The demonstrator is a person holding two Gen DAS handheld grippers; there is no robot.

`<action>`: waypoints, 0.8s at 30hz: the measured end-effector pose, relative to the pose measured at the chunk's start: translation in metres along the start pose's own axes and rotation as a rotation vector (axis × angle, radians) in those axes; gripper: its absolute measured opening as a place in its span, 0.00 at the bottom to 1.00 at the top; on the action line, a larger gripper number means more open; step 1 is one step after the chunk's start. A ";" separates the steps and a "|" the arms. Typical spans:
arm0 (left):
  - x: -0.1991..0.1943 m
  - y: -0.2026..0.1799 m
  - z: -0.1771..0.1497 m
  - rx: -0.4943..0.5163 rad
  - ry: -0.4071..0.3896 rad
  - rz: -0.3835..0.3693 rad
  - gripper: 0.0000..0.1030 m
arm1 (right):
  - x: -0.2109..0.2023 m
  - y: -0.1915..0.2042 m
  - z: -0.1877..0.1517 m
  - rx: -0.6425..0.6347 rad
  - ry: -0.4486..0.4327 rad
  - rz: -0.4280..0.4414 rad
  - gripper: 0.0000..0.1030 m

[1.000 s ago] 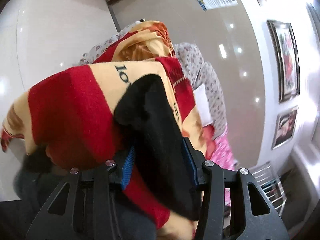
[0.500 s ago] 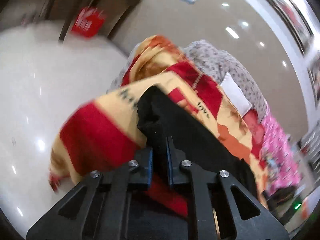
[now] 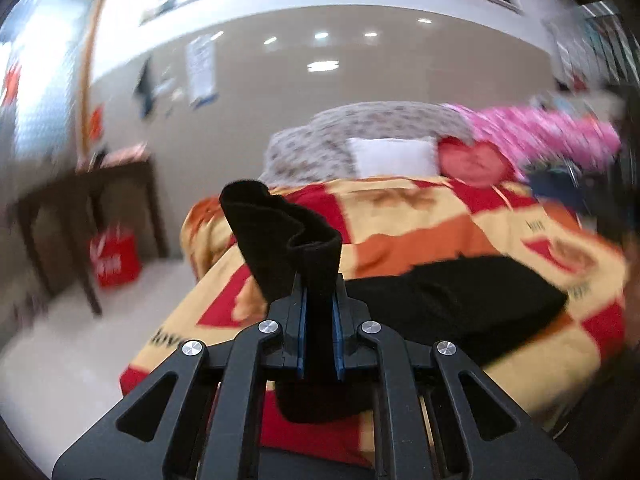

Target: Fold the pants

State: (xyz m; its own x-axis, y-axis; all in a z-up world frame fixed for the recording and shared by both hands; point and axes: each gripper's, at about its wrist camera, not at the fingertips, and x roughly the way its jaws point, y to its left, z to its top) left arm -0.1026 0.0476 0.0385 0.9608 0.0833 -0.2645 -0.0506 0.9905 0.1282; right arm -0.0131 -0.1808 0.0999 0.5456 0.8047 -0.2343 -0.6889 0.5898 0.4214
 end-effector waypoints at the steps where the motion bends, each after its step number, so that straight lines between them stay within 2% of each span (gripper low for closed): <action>1: -0.001 -0.006 -0.001 0.037 -0.009 -0.010 0.09 | 0.005 0.008 0.004 -0.006 0.012 0.069 0.37; 2: -0.006 -0.016 -0.003 0.091 -0.032 -0.023 0.09 | 0.012 0.018 0.007 -0.016 0.035 0.157 0.41; 4: -0.012 -0.024 -0.006 0.144 -0.056 -0.055 0.09 | 0.029 0.028 0.010 -0.034 0.084 0.230 0.45; 6: -0.018 -0.030 -0.008 0.182 -0.068 -0.102 0.09 | 0.048 0.032 0.008 -0.052 0.138 0.179 0.46; 9: -0.021 -0.035 -0.010 0.217 -0.067 -0.136 0.09 | 0.066 0.032 0.005 -0.038 0.191 0.188 0.46; 13: -0.023 -0.034 -0.009 0.221 -0.070 -0.163 0.09 | 0.074 0.030 0.004 -0.056 0.199 0.109 0.46; 15: -0.022 -0.037 -0.008 0.225 -0.066 -0.174 0.09 | 0.074 0.029 0.003 -0.071 0.198 0.077 0.37; 17: -0.022 -0.040 -0.004 0.225 -0.068 -0.192 0.09 | 0.082 0.019 0.002 -0.059 0.255 0.070 0.08; 21: -0.021 -0.044 0.013 0.166 -0.079 -0.226 0.09 | 0.075 -0.007 0.013 0.042 0.244 0.053 0.08; 24: -0.017 -0.050 0.033 0.090 -0.085 -0.294 0.09 | 0.061 -0.029 0.023 0.123 0.223 0.060 0.08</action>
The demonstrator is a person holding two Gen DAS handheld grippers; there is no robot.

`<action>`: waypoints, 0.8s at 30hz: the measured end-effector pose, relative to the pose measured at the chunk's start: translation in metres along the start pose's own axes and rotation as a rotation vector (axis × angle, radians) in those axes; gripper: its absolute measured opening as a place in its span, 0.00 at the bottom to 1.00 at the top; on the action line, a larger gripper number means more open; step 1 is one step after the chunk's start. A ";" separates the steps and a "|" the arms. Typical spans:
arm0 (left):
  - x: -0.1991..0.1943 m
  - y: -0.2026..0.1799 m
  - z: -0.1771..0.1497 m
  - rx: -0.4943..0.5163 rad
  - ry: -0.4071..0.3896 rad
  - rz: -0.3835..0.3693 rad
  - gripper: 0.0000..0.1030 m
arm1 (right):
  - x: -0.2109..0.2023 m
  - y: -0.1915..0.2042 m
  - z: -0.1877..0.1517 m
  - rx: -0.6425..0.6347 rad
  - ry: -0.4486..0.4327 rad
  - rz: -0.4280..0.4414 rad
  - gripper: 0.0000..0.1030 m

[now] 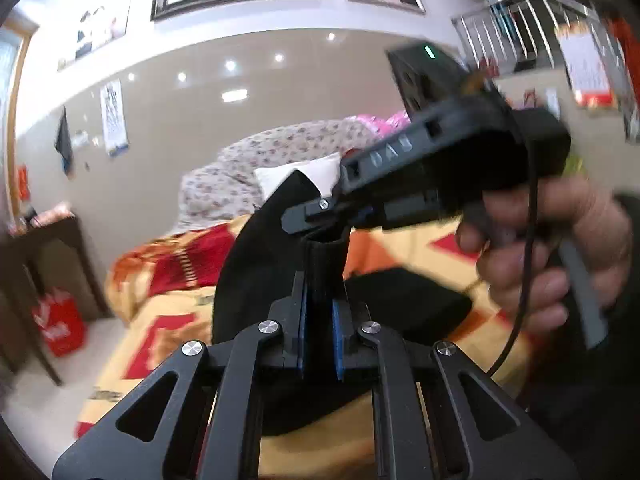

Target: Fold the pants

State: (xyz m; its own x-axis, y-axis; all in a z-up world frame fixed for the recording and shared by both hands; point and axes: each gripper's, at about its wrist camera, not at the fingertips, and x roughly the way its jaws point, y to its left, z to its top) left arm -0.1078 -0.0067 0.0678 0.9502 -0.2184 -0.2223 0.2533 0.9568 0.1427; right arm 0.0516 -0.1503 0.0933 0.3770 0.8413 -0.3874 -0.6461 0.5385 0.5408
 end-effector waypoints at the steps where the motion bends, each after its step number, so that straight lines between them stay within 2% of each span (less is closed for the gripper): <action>1: 0.004 -0.002 0.004 -0.022 0.000 -0.025 0.09 | -0.007 -0.005 0.003 0.018 -0.003 -0.001 0.08; 4: 0.026 -0.008 0.011 -0.131 0.042 -0.144 0.09 | -0.024 -0.028 0.009 0.071 0.013 -0.043 0.08; 8: 0.054 -0.020 0.016 -0.224 0.101 -0.224 0.09 | -0.038 -0.054 0.008 0.133 0.028 -0.095 0.08; 11: 0.066 -0.030 0.020 -0.255 0.126 -0.249 0.09 | -0.049 -0.070 0.009 0.149 0.035 -0.124 0.08; 15: 0.084 -0.045 0.018 -0.294 0.183 -0.285 0.09 | -0.051 -0.092 0.007 0.154 0.086 -0.160 0.08; 22: 0.115 -0.050 -0.013 -0.381 0.318 -0.342 0.09 | -0.034 -0.136 -0.010 0.210 0.147 -0.212 0.08; 24: 0.115 -0.052 -0.017 -0.389 0.328 -0.369 0.10 | -0.028 -0.142 -0.016 0.201 0.155 -0.231 0.08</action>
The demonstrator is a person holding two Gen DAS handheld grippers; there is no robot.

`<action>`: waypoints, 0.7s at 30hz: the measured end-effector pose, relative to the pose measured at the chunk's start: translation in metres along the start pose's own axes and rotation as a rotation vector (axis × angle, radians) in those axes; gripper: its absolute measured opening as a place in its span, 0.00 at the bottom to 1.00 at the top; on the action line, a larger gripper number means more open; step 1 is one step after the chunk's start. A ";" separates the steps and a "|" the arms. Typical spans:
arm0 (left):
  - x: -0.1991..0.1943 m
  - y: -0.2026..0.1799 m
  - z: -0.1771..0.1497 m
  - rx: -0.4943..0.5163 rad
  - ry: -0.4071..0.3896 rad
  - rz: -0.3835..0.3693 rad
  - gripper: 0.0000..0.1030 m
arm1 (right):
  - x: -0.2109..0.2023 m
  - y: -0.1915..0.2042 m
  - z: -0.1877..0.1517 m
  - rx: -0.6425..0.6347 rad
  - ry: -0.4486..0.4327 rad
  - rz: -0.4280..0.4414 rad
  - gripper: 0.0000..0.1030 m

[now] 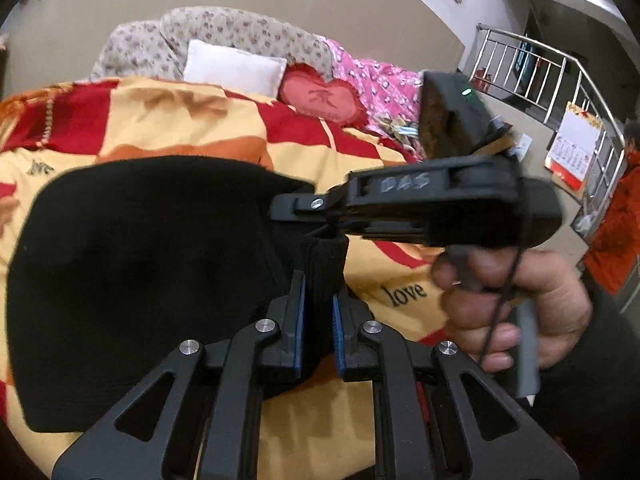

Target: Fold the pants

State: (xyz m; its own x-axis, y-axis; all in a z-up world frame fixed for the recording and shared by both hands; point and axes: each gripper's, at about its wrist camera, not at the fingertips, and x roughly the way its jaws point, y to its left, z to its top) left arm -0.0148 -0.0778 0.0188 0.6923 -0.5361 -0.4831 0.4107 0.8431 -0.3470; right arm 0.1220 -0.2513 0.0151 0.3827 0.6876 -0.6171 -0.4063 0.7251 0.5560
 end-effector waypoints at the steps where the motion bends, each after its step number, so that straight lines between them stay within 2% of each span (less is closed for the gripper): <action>1: -0.004 -0.003 0.000 0.009 0.009 -0.018 0.11 | 0.000 -0.002 -0.001 -0.002 -0.010 -0.002 0.08; 4: -0.024 -0.006 -0.003 0.010 0.044 -0.119 0.11 | -0.005 -0.007 -0.005 0.013 -0.037 -0.006 0.08; 5: -0.036 -0.007 -0.004 0.019 0.039 -0.125 0.11 | -0.007 -0.008 -0.006 0.018 -0.045 -0.006 0.08; 7: -0.069 -0.002 -0.006 0.043 -0.019 -0.084 0.11 | -0.013 -0.008 -0.009 0.020 -0.063 -0.025 0.09; 11: -0.106 0.036 -0.010 -0.028 -0.085 0.047 0.11 | -0.036 0.008 -0.012 -0.033 -0.140 -0.159 0.09; 13: -0.106 0.060 -0.017 -0.105 -0.053 0.089 0.11 | -0.061 0.032 -0.018 -0.106 -0.218 -0.198 0.09; 15: -0.098 0.071 -0.022 -0.150 -0.017 0.086 0.11 | -0.075 0.056 -0.027 -0.167 -0.250 -0.147 0.09; 17: -0.092 0.074 -0.025 -0.172 -0.004 0.078 0.11 | -0.075 0.082 -0.042 -0.252 -0.192 -0.091 0.09; 18: -0.089 0.075 -0.026 -0.177 0.003 0.067 0.11 | -0.066 0.092 -0.050 -0.298 -0.143 -0.108 0.09; 21: -0.076 0.077 -0.028 -0.183 0.031 0.053 0.11 | -0.032 0.100 -0.070 -0.414 -0.018 -0.282 0.09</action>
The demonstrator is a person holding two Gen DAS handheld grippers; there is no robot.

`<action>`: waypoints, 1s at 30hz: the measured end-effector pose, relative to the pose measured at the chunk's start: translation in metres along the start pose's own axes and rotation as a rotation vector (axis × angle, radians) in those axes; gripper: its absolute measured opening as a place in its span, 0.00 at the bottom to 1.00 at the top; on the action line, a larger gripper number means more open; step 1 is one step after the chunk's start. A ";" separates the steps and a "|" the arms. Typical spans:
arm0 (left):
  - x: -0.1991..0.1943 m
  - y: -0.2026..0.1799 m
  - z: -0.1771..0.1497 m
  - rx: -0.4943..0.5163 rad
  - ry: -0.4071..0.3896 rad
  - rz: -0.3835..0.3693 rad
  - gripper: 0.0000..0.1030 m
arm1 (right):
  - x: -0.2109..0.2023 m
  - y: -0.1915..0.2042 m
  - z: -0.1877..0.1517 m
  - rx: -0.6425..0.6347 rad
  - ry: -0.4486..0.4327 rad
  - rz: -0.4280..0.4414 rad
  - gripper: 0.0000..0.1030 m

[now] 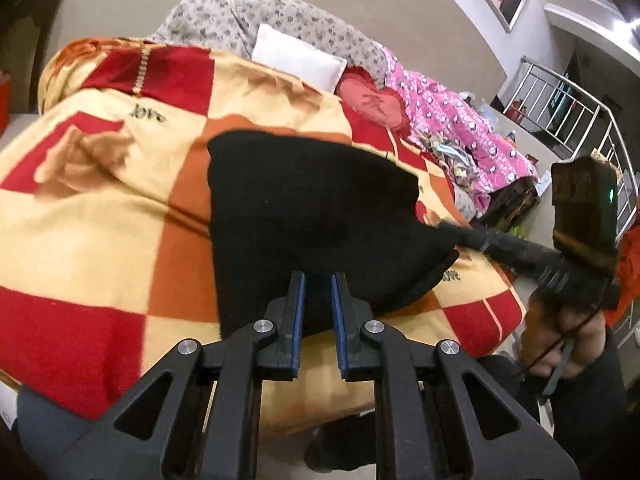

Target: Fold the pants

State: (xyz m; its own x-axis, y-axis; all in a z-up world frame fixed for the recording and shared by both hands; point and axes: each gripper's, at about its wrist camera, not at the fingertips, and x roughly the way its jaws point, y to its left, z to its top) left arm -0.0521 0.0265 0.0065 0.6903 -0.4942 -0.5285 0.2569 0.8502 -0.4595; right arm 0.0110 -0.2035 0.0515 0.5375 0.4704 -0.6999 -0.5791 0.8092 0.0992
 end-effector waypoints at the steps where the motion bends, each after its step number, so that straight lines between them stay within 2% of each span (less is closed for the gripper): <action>1: 0.005 0.000 -0.001 0.006 0.009 -0.002 0.10 | 0.007 0.000 -0.005 -0.015 0.026 -0.032 0.09; 3: 0.013 0.001 0.002 0.010 0.023 -0.025 0.09 | 0.013 -0.005 -0.015 -0.032 0.020 -0.081 0.08; 4: 0.016 0.004 0.004 -0.005 0.029 -0.044 0.05 | 0.013 -0.009 -0.018 -0.025 0.014 -0.081 0.08; 7: 0.014 0.014 0.012 -0.060 0.056 -0.070 0.04 | 0.013 -0.019 -0.022 0.052 -0.003 -0.053 0.08; 11: -0.004 -0.002 0.053 0.041 -0.046 -0.008 0.04 | 0.015 -0.014 -0.019 0.058 -0.017 -0.059 0.08; 13: 0.013 -0.001 0.076 0.072 -0.020 0.038 0.04 | 0.014 -0.014 -0.020 0.061 -0.022 -0.055 0.08; 16: 0.045 0.010 0.094 0.063 0.034 0.122 0.04 | 0.013 -0.012 -0.021 0.081 -0.034 -0.047 0.08; 18: 0.066 0.018 0.093 0.055 0.106 0.164 0.04 | 0.013 -0.012 -0.023 0.095 -0.046 -0.044 0.08; 19: 0.075 0.021 0.090 0.053 0.117 0.176 0.04 | 0.013 -0.012 -0.024 0.098 -0.052 -0.046 0.08; 23: 0.081 0.024 0.093 0.040 0.121 0.195 0.04 | 0.014 -0.010 -0.024 0.100 -0.059 -0.048 0.08; 27: 0.081 0.019 0.089 0.078 0.096 0.212 0.04 | 0.006 -0.012 -0.016 0.121 -0.031 -0.028 0.08; 30: 0.080 0.011 0.083 0.123 0.061 0.250 0.04 | -0.018 -0.012 0.009 0.130 -0.131 -0.021 0.09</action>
State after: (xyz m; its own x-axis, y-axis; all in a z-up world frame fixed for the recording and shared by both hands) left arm 0.0623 0.0119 0.0184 0.7018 -0.2734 -0.6578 0.1666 0.9608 -0.2216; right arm 0.0138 -0.2186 0.0690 0.6284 0.4883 -0.6056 -0.4877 0.8538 0.1824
